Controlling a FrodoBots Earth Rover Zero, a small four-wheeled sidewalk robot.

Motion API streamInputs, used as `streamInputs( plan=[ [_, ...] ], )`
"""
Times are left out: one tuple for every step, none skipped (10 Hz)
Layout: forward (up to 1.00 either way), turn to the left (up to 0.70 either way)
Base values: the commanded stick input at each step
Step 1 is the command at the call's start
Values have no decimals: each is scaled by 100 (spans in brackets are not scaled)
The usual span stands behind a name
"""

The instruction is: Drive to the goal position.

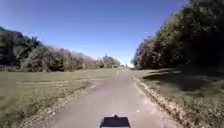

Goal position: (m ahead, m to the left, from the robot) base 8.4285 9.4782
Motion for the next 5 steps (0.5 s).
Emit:
streamInputs(
  plan=[
    [50, 0],
    [50, 0],
    [50, 0],
    [50, 0],
    [50, 0]
  ],
)
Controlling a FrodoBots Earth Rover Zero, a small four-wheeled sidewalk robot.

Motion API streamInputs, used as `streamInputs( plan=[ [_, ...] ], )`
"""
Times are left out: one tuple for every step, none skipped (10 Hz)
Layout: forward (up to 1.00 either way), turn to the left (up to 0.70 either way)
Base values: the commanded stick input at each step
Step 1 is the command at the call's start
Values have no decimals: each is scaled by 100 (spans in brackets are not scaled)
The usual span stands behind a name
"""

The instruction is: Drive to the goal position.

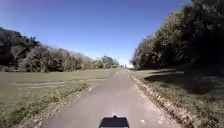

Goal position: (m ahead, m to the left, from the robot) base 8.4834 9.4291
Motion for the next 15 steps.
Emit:
streamInputs(
  plan=[
    [50, 0],
    [50, 0],
    [50, 0],
    [50, 0],
    [50, 0],
    [50, 0],
    [50, 0],
    [50, 0],
    [50, 0],
    [0, 0],
    [0, 0],
    [20, 0],
    [50, 0],
    [50, 0],
    [50, -9]
  ],
)
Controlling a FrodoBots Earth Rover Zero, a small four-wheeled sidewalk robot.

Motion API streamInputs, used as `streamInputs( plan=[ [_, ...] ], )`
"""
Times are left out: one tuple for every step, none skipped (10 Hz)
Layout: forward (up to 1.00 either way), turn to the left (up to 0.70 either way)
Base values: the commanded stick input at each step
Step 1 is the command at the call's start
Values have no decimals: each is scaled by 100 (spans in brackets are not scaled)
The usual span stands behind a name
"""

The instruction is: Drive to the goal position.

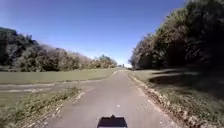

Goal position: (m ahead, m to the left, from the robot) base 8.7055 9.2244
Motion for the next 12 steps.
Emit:
streamInputs(
  plan=[
    [50, -27],
    [50, -27],
    [50, 0],
    [50, 0],
    [50, 0],
    [50, 0],
    [50, 0],
    [50, 0],
    [50, 0],
    [50, 0],
    [50, 0],
    [50, 0]
  ],
)
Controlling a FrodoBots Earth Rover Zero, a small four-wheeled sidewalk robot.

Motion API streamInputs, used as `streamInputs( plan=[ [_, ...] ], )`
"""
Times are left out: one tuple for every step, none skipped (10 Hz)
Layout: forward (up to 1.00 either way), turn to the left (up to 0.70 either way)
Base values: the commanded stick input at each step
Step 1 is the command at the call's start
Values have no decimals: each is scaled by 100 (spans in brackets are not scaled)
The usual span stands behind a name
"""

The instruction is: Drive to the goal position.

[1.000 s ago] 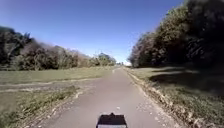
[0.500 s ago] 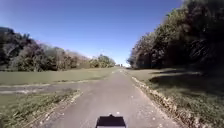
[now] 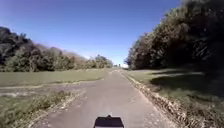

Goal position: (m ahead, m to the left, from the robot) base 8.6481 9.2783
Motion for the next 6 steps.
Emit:
streamInputs(
  plan=[
    [50, 0],
    [50, 0],
    [50, 0],
    [50, 0],
    [50, 0],
    [50, 0]
  ],
)
